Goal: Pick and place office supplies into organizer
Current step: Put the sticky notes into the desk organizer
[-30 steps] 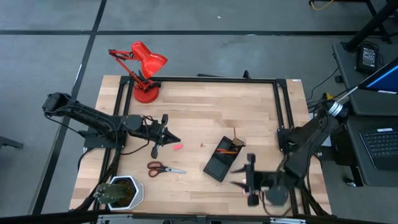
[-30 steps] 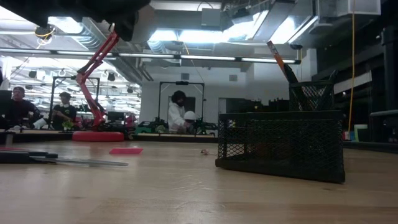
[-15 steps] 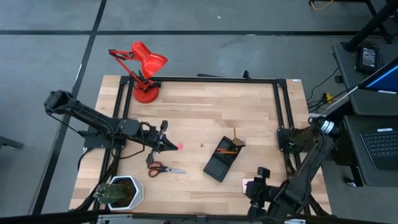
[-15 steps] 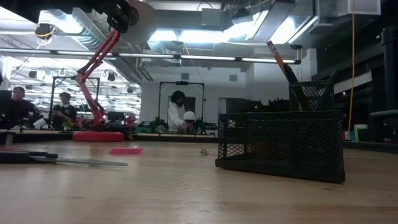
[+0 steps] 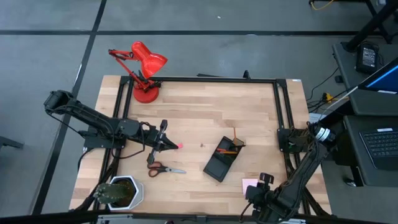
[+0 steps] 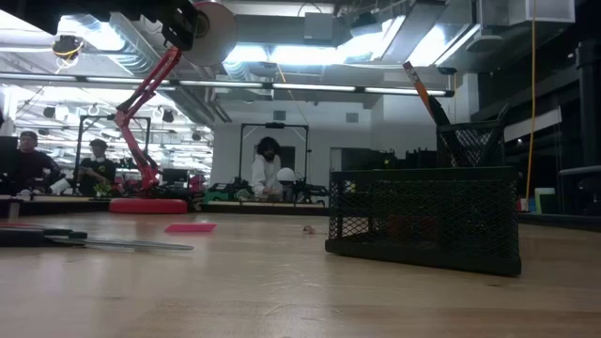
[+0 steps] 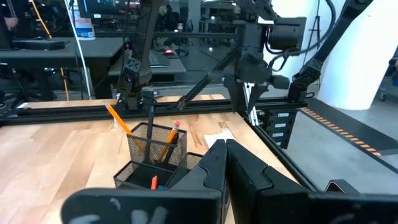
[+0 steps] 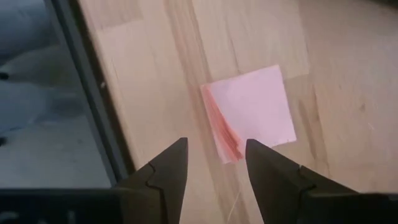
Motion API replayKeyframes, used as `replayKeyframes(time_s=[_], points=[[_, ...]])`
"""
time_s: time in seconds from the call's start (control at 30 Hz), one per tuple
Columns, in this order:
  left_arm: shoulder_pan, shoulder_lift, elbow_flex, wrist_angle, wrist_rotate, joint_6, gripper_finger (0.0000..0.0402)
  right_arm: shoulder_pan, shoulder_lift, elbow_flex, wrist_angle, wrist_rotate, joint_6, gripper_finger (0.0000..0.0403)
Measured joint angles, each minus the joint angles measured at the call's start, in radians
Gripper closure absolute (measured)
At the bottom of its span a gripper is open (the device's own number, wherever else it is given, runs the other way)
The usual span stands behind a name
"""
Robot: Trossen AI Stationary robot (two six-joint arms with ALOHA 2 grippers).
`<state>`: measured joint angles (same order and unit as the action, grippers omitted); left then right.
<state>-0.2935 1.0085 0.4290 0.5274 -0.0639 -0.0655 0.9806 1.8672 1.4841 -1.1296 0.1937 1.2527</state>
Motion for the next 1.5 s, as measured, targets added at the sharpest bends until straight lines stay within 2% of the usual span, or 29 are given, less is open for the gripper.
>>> replayKeyframes(time_s=[0.47,0.83,0.97,1.33,1.5], points=[[0.000,0.000,0.000,-0.003,0.000,0.000,0.0396,0.005,0.106,-0.001,-0.009,-0.024,-0.085,0.0240],[0.000,0.000,0.000,-0.005,0.000,0.000,0.0396,-0.008,0.116,-0.017,-0.019,-0.042,-0.080,0.0240],[0.000,0.000,0.000,-0.008,0.000,0.000,0.0396,-0.022,0.122,-0.080,0.022,-0.110,-0.083,0.0240],[0.000,0.000,0.000,-0.008,0.000,0.000,0.0396,-0.025,0.119,-0.115,0.127,-0.110,-0.110,0.0240],[0.000,0.000,0.000,-0.008,0.000,0.000,0.0396,-0.025,0.119,-0.115,0.121,-0.109,-0.109,0.0240]])
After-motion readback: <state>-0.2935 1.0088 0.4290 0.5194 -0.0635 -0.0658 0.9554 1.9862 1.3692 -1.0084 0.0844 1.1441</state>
